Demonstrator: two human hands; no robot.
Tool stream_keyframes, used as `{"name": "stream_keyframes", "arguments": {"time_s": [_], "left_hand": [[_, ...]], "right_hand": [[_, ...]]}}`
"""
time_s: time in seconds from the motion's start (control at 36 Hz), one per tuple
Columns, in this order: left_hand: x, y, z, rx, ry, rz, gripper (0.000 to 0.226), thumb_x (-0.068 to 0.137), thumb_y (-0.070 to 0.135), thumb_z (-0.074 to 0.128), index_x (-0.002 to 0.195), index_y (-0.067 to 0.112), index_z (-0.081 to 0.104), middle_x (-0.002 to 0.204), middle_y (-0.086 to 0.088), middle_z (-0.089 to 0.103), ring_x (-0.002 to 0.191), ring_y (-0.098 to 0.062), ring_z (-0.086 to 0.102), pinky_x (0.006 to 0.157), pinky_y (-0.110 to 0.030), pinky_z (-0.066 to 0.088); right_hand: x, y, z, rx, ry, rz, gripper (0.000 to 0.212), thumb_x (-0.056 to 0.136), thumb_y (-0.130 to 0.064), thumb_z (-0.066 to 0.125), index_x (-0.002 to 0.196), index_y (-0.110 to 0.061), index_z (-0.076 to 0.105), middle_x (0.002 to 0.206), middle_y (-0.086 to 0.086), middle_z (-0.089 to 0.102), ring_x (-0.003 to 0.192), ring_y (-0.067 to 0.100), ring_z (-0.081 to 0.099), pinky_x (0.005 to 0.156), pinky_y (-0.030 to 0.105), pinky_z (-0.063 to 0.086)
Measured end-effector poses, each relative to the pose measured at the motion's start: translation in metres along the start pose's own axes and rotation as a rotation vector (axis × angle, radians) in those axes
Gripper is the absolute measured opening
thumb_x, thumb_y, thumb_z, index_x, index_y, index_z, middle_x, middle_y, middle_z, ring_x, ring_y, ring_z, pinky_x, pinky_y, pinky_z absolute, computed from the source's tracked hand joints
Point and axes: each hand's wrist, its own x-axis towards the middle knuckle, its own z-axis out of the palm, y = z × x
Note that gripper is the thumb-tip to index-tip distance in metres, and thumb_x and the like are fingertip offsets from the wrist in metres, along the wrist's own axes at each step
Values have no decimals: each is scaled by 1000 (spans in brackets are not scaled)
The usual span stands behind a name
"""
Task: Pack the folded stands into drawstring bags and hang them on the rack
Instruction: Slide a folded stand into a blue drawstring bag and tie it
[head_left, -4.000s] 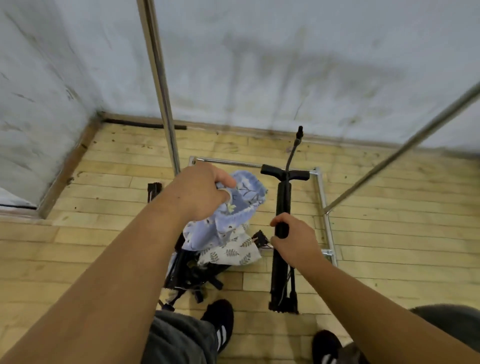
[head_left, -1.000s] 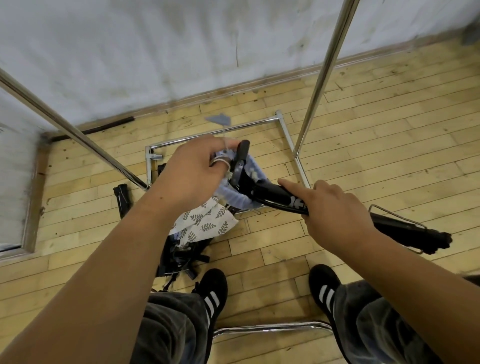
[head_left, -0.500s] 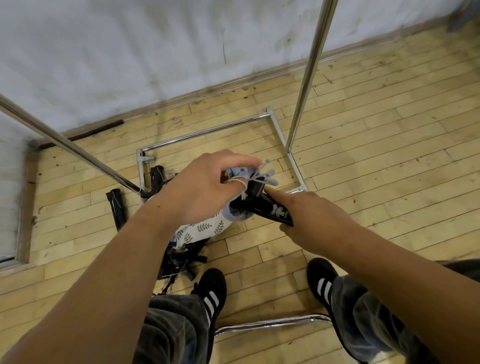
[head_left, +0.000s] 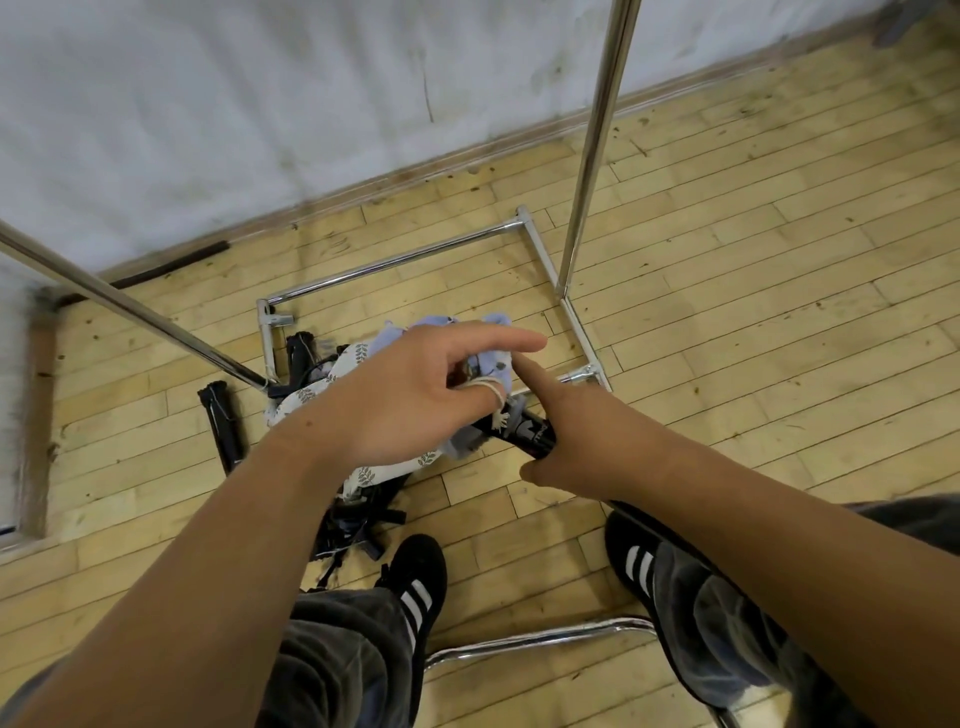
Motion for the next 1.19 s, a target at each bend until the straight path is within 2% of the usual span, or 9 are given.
{"name": "stream_keyframes", "arguments": {"time_s": [0.11,0.22,0.33,0.5,0.78,0.92,1.0,1.08,1.19], "left_hand": [[-1,5,-1,-70,49,-29,53,99,15,50,126,60,61,128,-4,68,102,-47,67,88,-63,57],[5,-2,-4,-97,187,-124,56,95,9,42,119,54,67,89,-18,67,77,-40,62,84,-58,58],[8,-9,-4,-83,288,-144,48,101,18,41,129,54,57,63,-6,48,51,-15,39,61,-35,41],[9,-14,-3,-63,355,-140,42,104,22,47,135,50,55,47,14,41,37,-6,31,40,-15,29],[6,-12,-5,22,292,-59,28,107,31,50,119,49,67,59,12,60,45,-4,47,50,-14,41],[6,-13,-2,59,177,-66,26,107,31,51,110,49,69,48,2,47,40,-9,30,45,-20,31],[8,-16,-1,79,94,-71,26,106,31,53,106,51,69,60,3,57,48,-21,43,53,-34,41],[7,-14,0,84,33,-59,24,106,27,54,107,44,70,54,16,51,46,-6,41,52,-13,35],[7,-12,1,97,-7,-78,22,107,22,52,110,36,69,50,24,51,45,-2,43,51,-9,34]], "right_hand": [[-4,-1,-1,-67,-11,-3,106,88,-18,74,163,-44,2,97,-1,66,77,15,59,59,22,43],[-7,-1,-2,-71,31,-6,90,90,-20,74,158,-44,19,126,1,69,97,20,65,76,31,54],[-6,0,-2,-84,36,9,75,88,-23,77,147,-33,32,118,3,70,86,21,60,74,36,58],[-3,-1,1,-78,38,12,58,88,-25,79,131,-23,39,111,7,68,88,24,63,64,29,51],[-2,-3,3,32,39,20,59,84,-28,84,121,-23,38,113,3,66,93,21,63,73,29,53],[-5,-6,3,39,-33,37,57,87,-17,75,130,-20,36,91,-4,60,71,9,57,52,16,37],[-5,-8,4,79,-92,71,66,87,-18,72,139,-21,31,84,-5,57,66,7,56,51,19,40],[-4,-11,1,148,-136,99,56,89,-23,72,130,-23,35,82,-7,55,67,4,54,51,16,38],[-4,-15,-4,345,-153,120,37,89,-21,75,102,-36,43,84,-7,60,68,6,57,54,16,43]]}}
